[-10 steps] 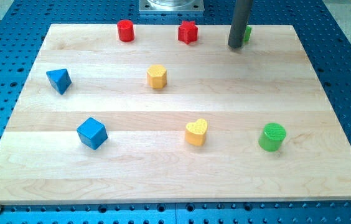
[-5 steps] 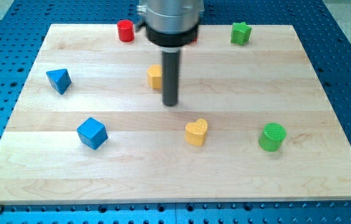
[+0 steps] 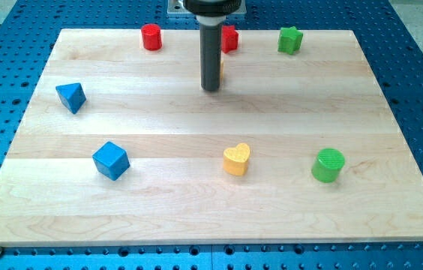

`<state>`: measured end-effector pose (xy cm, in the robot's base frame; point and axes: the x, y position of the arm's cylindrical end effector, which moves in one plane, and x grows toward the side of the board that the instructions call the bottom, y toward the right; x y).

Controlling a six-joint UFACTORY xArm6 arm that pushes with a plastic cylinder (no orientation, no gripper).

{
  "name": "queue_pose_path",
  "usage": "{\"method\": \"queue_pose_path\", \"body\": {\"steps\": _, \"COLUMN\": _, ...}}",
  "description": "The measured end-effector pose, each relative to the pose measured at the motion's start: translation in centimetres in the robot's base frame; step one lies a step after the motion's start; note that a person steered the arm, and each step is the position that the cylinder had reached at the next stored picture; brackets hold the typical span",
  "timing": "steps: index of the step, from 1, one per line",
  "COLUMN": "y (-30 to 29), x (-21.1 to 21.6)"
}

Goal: Move blue triangle below to the yellow hexagon

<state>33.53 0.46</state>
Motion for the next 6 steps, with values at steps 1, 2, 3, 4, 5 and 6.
{"method": "queue_pose_path", "body": {"steps": 1, "y": -0.2, "x": 2.1}}
{"method": "queue_pose_path", "body": {"steps": 2, "y": -6.1, "x": 5.6}}
{"method": "queue_pose_path", "body": {"steps": 3, "y": -14.0, "x": 8.7}}
{"method": "queue_pose_path", "body": {"steps": 4, "y": -19.1, "x": 9.8}}
{"method": "queue_pose_path", "body": {"steps": 5, "y": -19.1, "x": 10.4}}
{"method": "queue_pose_path", "body": {"steps": 6, "y": -23.9, "x": 12.8}}
